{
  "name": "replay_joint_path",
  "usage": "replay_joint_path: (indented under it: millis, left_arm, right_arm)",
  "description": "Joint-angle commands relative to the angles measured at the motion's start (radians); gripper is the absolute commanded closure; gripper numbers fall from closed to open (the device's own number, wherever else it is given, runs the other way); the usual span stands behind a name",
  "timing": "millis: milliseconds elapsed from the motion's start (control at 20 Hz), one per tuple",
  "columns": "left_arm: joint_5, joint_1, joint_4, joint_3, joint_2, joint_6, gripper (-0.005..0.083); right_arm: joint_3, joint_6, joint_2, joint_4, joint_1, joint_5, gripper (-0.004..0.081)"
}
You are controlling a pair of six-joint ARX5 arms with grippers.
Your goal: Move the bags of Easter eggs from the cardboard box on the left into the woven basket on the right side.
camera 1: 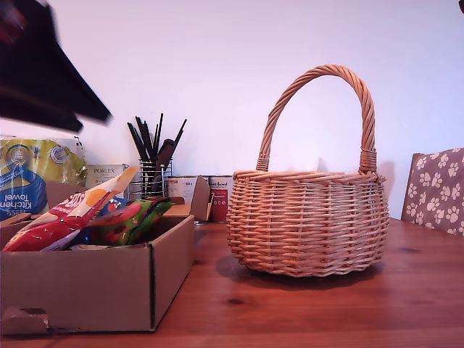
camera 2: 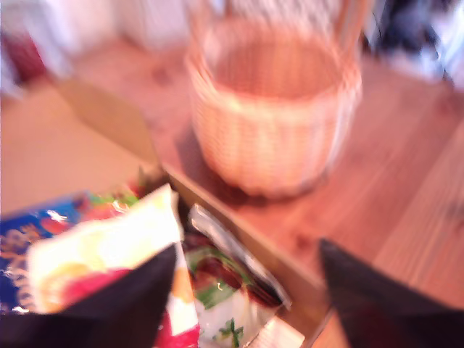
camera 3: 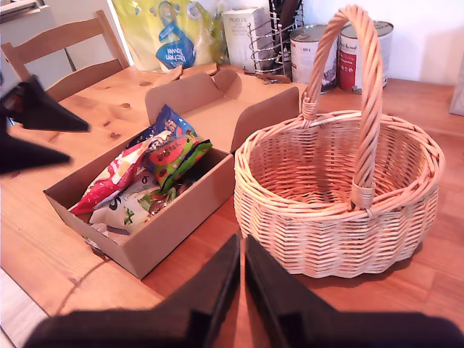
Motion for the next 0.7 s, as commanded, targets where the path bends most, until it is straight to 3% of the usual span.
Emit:
replay_joint_path:
  millis: [0,150,400,650]
  left_arm:
    - [-0.126,-0.035,0.032,0.008,0.020,0.008,0.0010]
    - [-0.338,-0.103,0.068,0.020,0.112,0.107,0.0009]
    - [-0.568,-0.162,0.184,0.022,0.291,0.103,0.0009]
    - [-0.647,-0.161,0.207,0.023,0.412,0.077,0.0009]
  right_arm:
    - [-0.017,-0.001,-0.001,0.011,-0.006,-0.001,0.0783]
    - [-0.017,-0.001,-0.001,0.011,-0.006,-0.001,0.0783]
    - [-0.017,-0.016,-0.001,0.011,-0.006,-0.001,0.0783]
    - [-0.017,-0.027,-0.001,0.010,-0.006,-0.001,0.0783]
